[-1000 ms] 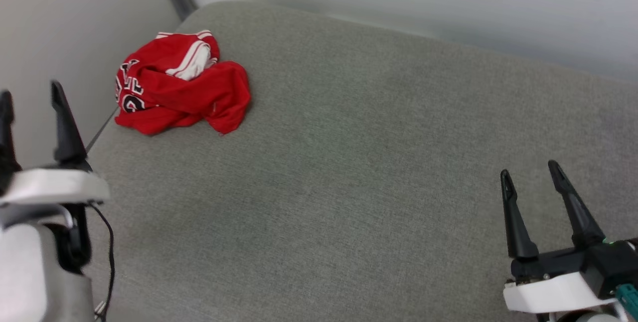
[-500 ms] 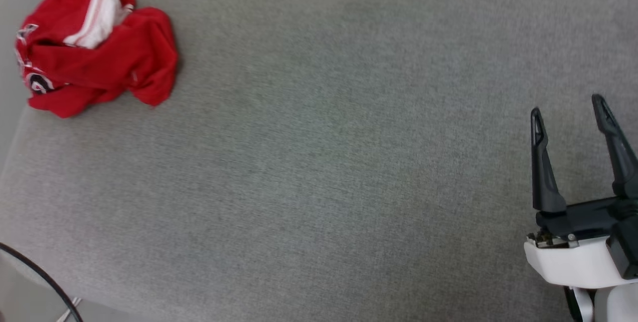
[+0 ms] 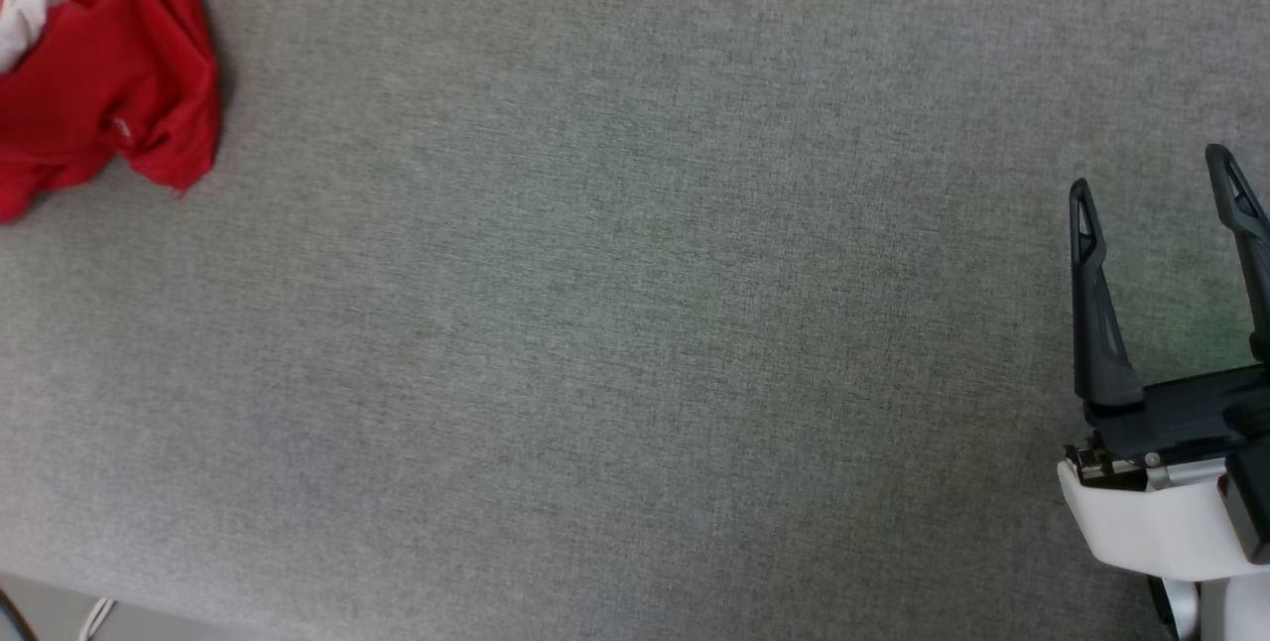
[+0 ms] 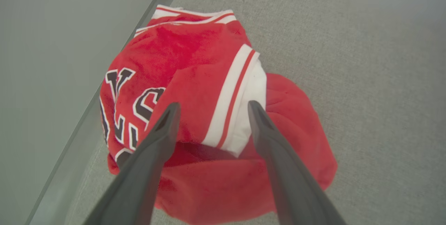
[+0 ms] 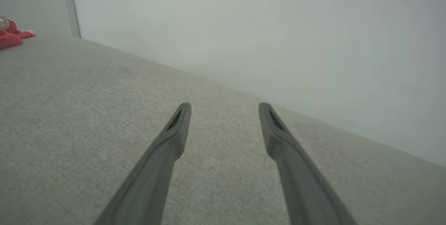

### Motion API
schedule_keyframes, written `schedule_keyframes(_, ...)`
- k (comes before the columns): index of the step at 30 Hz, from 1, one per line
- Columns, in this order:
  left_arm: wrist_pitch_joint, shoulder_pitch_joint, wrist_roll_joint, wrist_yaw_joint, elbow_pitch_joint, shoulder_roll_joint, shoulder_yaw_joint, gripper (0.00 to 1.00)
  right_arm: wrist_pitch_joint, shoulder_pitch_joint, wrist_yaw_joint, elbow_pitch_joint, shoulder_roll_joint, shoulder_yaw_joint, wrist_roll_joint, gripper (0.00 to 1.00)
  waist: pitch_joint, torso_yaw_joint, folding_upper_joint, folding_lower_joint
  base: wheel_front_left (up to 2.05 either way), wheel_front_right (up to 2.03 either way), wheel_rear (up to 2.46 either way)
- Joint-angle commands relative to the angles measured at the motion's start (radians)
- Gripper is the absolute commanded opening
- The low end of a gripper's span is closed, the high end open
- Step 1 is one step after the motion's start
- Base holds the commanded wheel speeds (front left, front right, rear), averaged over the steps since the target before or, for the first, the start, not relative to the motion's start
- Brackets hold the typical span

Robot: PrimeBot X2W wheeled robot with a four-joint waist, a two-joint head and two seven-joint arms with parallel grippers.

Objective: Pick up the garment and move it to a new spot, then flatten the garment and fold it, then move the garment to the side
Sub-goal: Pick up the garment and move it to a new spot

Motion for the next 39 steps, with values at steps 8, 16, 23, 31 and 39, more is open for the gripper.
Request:
schedule_keyframes(8, 0.189, 0.054, -0.173, 0.000, 0.007, 0.028, -0.116, 1.00, -0.002, -0.021, -0.001, -0.020, -0.011, -0.002, -0.006, 1.00, 0.067, -0.024, 0.0000, -0.0002, 0.00, 0.00, 0.00)
schedule_keyframes(16, 0.171, 0.075, -0.180, -0.001, 0.070, -0.046, -0.245, 0.00, -0.002, -0.030, -0.001, -0.009, -0.012, 0.004, -0.004, 1.00, 0.076, -0.021, 0.0000, -0.0002, 0.00, 0.00, 0.00)
schedule_keyframes(23, 0.048, 0.013, -0.186, -0.001, 0.051, 0.031, -0.277, 0.00, -0.002, -0.037, -0.001, 0.015, -0.002, 0.012, 0.014, 1.00, -0.002, -0.015, 0.0000, -0.0002, 0.00, 0.00, 0.00)
schedule_keyframes(31, -0.108, -0.076, -0.125, 0.000, -0.073, 0.119, -0.368, 0.00, -0.002, -0.026, -0.001, 0.056, 0.014, 0.034, 0.041, 1.00, -0.140, -0.014, 0.0000, -0.0002, 0.00, 0.00, 0.00)
schedule_keyframes(39, -0.195, -0.233, -0.037, 0.000, -0.234, 0.139, -0.484, 0.00, -0.002, -0.006, -0.001, 0.084, 0.021, 0.038, 0.088, 1.00, -0.247, -0.048, 0.0000, -0.0002, 0.00, 0.00, 0.00)
